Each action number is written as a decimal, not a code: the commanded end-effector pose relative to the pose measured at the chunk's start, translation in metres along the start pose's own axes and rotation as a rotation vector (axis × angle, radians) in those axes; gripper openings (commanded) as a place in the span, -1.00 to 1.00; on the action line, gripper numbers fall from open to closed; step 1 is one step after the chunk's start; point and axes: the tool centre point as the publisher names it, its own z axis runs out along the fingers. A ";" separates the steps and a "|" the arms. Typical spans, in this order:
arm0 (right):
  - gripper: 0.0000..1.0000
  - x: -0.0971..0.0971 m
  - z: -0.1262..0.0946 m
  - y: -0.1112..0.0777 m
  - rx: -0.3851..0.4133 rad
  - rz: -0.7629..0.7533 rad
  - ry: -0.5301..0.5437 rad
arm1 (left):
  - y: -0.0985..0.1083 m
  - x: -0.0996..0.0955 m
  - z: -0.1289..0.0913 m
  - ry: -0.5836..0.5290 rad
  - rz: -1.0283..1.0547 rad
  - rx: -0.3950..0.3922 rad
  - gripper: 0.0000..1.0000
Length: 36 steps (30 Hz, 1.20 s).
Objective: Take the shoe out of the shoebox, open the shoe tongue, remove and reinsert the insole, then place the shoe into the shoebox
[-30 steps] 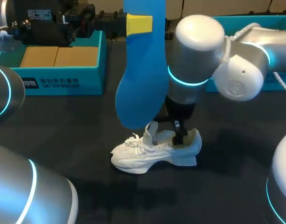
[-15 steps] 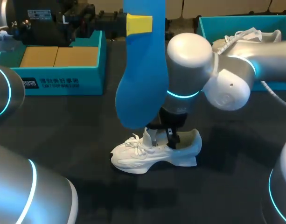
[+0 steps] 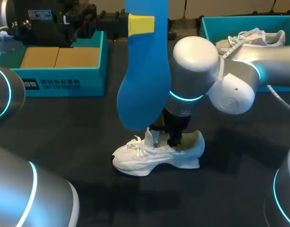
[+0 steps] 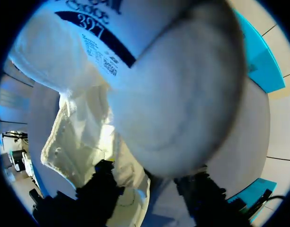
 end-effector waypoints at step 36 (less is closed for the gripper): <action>-1.00 0.071 -0.092 0.004 0.110 0.673 -0.071 | 0.001 -0.001 0.002 0.000 0.000 0.002 -1.00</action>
